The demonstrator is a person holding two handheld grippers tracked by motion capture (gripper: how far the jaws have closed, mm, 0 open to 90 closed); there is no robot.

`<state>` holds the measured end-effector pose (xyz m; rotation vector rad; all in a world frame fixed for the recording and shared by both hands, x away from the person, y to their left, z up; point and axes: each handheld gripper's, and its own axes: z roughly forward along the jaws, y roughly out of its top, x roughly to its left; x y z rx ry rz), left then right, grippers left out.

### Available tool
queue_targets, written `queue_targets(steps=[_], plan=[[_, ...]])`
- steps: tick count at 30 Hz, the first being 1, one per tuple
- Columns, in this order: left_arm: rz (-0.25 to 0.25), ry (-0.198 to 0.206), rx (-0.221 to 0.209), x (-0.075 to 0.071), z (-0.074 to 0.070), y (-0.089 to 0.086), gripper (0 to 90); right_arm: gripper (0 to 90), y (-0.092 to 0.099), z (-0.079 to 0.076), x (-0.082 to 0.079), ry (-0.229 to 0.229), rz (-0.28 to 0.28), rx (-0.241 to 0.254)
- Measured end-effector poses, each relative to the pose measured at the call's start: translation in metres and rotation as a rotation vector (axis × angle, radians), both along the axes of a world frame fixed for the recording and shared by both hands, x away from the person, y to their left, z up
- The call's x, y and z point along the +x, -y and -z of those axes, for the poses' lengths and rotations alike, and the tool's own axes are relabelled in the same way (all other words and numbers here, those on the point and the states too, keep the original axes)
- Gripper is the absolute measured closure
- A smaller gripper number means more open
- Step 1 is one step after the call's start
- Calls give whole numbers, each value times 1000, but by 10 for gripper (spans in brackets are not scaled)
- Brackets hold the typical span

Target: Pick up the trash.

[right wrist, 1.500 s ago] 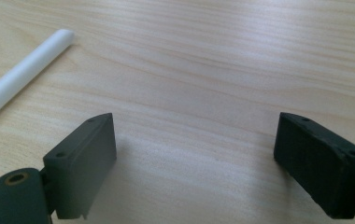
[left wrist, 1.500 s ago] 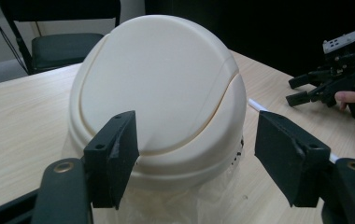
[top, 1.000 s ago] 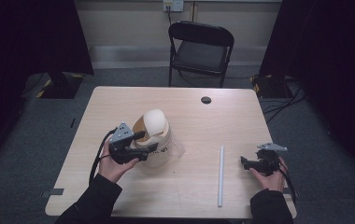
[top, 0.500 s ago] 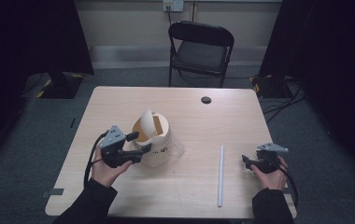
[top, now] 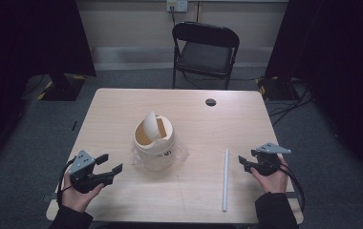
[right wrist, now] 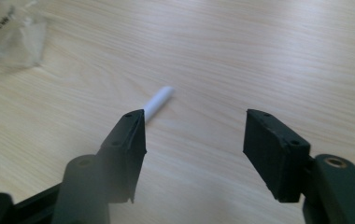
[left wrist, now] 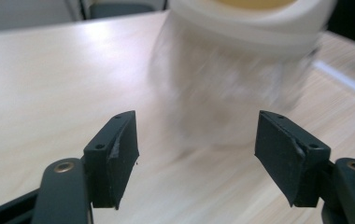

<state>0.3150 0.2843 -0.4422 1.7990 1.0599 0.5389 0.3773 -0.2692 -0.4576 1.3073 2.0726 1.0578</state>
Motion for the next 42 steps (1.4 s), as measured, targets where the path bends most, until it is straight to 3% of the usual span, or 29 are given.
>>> queue_targets(steps=[4, 9, 16, 18, 19, 24, 28, 29, 31, 39, 42], plan=[[-52, -30, 25, -1, 17, -8, 302, 441, -12, 1, 2, -9, -4, 14], [-100, -67, 62, 4, 36, -10, 306, 488, -31, 10, 7, -96, -56, -26], [-117, -91, 96, 3, 46, -10, 309, 514, -44, 18, 9, -139, -80, -26], [-122, -95, 97, 3, 49, -10, 310, 521, -45, 20, 10, -149, -79, -43], [-119, -102, 120, 4, 50, -10, 311, 527, -47, 22, 10, -163, -74, -56], [-121, -107, 111, 4, 52, -9, 314, 584, -50, 28, 10, -172, -76, -83], [-125, -110, 117, 5, 54, -11, 317, 677, -51, 28, 9, -163, -46, -86], [-132, -117, 105, 5, 55, -11, 319, 756, -51, 29, 8, -160, -31, -82], [-121, -121, 119, 5, 55, -11, 322, 800, -52, 29, 7, -161, -20, -76], [-109, -122, 123, 5, 56, -7, 329, 809, -50, 28, 8, -171, -10, -58], [-101, -126, 124, 6, 56, -7, 330, 809, -47, 22, 9, -136, -14, -27]])
